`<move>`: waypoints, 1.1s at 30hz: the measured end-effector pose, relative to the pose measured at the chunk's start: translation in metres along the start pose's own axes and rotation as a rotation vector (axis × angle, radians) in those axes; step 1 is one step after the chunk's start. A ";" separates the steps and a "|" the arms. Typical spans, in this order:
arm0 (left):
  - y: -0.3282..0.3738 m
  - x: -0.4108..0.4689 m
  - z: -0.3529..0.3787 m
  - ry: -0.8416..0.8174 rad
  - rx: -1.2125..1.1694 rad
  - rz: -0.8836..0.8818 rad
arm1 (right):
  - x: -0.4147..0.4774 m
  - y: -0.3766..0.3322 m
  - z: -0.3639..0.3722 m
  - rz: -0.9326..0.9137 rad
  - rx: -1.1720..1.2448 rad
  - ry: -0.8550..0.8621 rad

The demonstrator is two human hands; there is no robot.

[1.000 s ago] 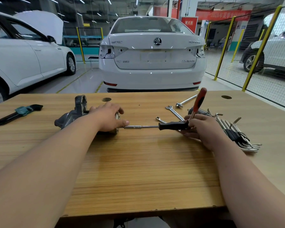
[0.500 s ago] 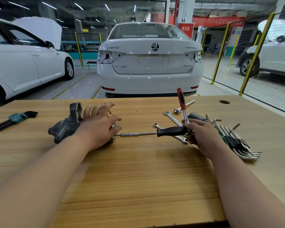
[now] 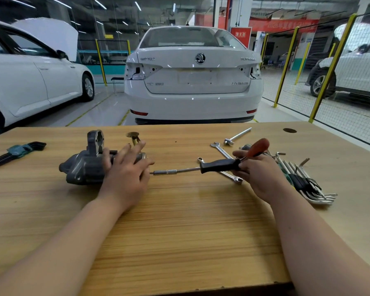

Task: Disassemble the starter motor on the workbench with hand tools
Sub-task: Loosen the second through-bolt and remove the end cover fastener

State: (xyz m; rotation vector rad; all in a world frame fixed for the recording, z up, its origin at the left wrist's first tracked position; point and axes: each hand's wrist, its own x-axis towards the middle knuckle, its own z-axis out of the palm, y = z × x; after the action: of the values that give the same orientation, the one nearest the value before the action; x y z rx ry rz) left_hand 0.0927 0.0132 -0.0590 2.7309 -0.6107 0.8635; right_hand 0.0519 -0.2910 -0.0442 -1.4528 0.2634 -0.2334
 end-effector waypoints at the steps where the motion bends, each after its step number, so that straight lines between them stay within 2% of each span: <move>1: -0.001 0.000 0.001 -0.039 0.004 0.007 | -0.001 0.000 0.000 0.004 -0.009 0.003; 4: -0.004 -0.001 0.008 -0.131 0.060 0.068 | -0.002 -0.002 0.001 0.020 -0.041 0.012; 7: -0.005 -0.001 0.013 -0.155 0.061 0.054 | -0.004 -0.004 0.001 0.031 -0.079 0.016; 13: 0.000 0.005 0.014 -0.066 -0.016 -0.010 | 0.001 0.002 0.001 0.025 -0.185 0.064; 21: -0.001 0.002 0.015 -0.023 -0.046 0.018 | 0.002 0.006 0.001 0.034 -0.305 0.145; 25: -0.001 0.001 0.016 -0.048 -0.023 0.016 | 0.004 0.006 0.002 0.040 -0.231 0.109; 33: 0.000 0.001 0.015 -0.085 -0.004 -0.013 | 0.001 0.001 0.004 0.074 0.129 -0.005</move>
State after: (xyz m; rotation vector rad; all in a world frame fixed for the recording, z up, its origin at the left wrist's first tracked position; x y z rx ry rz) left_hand 0.1006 0.0083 -0.0704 2.7768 -0.6094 0.7465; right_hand 0.0537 -0.2877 -0.0451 -1.3131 0.2926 -0.1835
